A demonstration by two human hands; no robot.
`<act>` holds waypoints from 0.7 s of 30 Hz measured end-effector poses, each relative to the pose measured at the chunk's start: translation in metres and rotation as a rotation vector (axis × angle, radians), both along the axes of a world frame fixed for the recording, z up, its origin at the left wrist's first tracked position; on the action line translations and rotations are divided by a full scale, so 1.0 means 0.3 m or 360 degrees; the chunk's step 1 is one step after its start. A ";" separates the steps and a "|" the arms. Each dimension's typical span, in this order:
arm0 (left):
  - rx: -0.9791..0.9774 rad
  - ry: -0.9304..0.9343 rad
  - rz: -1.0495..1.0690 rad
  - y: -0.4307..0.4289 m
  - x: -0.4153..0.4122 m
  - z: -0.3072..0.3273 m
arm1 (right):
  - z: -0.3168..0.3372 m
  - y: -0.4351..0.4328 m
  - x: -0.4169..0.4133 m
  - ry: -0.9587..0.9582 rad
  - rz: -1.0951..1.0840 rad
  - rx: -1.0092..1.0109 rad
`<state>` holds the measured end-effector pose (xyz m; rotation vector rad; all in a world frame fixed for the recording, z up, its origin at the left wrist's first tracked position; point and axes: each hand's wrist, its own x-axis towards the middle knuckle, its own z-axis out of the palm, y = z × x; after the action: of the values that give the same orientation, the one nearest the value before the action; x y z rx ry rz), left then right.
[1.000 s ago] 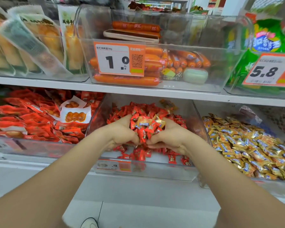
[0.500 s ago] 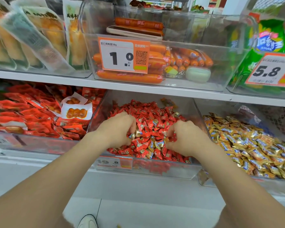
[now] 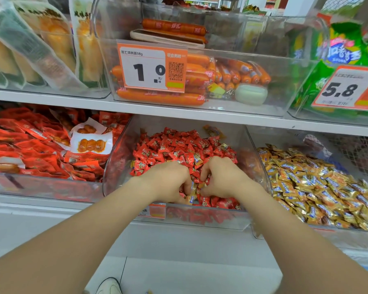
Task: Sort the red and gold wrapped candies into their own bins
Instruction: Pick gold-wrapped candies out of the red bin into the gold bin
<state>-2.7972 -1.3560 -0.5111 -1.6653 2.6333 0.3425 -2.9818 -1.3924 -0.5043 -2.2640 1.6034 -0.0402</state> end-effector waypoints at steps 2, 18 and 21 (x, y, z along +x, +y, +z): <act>-0.0009 -0.0005 -0.0015 -0.001 -0.013 -0.002 | 0.019 -0.004 -0.025 -0.0117 -0.0038 0.0129; -0.0083 0.0407 0.0219 -0.005 0.004 0.031 | 0.049 0.019 -0.104 -0.0353 0.0012 0.0025; 0.0039 0.0416 0.0161 -0.006 0.013 0.020 | 0.053 0.028 -0.087 -0.0211 0.0169 0.0079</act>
<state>-2.7932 -1.3577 -0.5049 -1.8678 2.7101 0.6326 -3.0078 -1.3841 -0.4885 -2.2545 1.4006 -0.1194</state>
